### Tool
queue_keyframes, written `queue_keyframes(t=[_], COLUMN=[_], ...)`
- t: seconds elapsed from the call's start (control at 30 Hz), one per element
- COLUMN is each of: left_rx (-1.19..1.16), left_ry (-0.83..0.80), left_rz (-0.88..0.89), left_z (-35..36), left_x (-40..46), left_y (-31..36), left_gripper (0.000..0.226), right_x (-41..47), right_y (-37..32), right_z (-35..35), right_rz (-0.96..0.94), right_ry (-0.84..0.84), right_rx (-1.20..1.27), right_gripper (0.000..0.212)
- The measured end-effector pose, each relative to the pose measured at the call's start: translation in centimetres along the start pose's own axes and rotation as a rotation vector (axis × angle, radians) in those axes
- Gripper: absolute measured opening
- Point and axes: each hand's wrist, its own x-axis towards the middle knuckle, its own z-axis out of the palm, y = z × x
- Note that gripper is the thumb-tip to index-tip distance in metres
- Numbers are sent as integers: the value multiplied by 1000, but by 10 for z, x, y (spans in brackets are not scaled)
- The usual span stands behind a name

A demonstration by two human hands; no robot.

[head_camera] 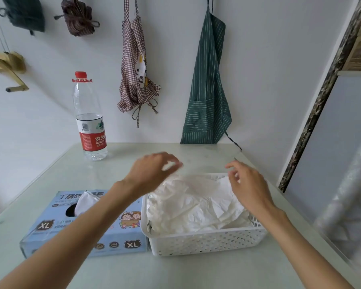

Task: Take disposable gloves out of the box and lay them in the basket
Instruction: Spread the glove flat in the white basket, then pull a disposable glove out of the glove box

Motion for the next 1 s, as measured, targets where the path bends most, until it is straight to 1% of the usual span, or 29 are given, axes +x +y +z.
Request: queue_keyframes(t=[0.03,0.07,0.1,0.13,0.17,0.2,0.23,0.27,0.4,0.5,0.6,0.67,0.73,0.77,0.8,0.83,0.87,0.9,0.93,0.97,1.0], left_rx=[68,136,197,243,269,296,332,372,495,508,453,410,409,411,393,366,332,285,199,111,50], left_ry=[-178,-342,-466,-539,-567,-585,-599,-607,-659,-668,-595,-597,-616,-622,-601,-551,-483,-407,-329,-236,-156], left_rz=[38,60,57,43,30,25,28,30,-2,-27,-30,-89,-123,-113,-86,-46,-19,-5,-35,-104,-181], left_z=[5,12,17,22,26,29,31,33,37,32,17,11,8,8,7,6,2,-3,-7,-12,-16], left_x=[-6,-13,-19,-24,-28,-30,-32,-33,-35,-34,-34,-39,-48,-53,-58,-61,-66,-70,-75,-80,-88], left_y=[8,15,18,17,13,11,9,9,16,22,28,25,20,16,13,12,8,4,-3,-15,-29], left_gripper=[64,79,93,107,119,128,131,128,103,98,101,102,100,104,114,123,121,106,91,89,95], right_x=[-4,-7,-10,-12,-14,-15,-16,-17,-18,-15,-12,-15,-21,-25,-26,-28,-27,-27,-27,-28,-28], right_y=[-4,-6,-5,-1,4,8,12,13,9,8,5,3,1,0,-2,-2,-6,-11,-17,-27,-39], right_z=[2,6,9,11,12,12,11,11,15,11,-2,-8,-9,-10,-10,-13,-14,-15,-16,-15,-11], right_rz=[-27,-40,-39,-26,-7,11,24,28,16,17,-18,-41,-47,-37,-24,-16,-37,-71,-107,-139,-170], right_ry=[-139,-331,-531,-692,-794,-843,-860,-863,-892,-877,-750,-681,-707,-736,-740,-697,-601,-475,-349,-237,-155], right_rx=[14,-26,-111,-204,-273,-308,-318,-323,-360,-362,-340,-312,-312,-317,-314,-303,-293,-284,-271,-236,-183], right_gripper=[34,44,55,63,69,72,73,74,75,76,76,73,71,71,70,68,66,61,54,48,41])
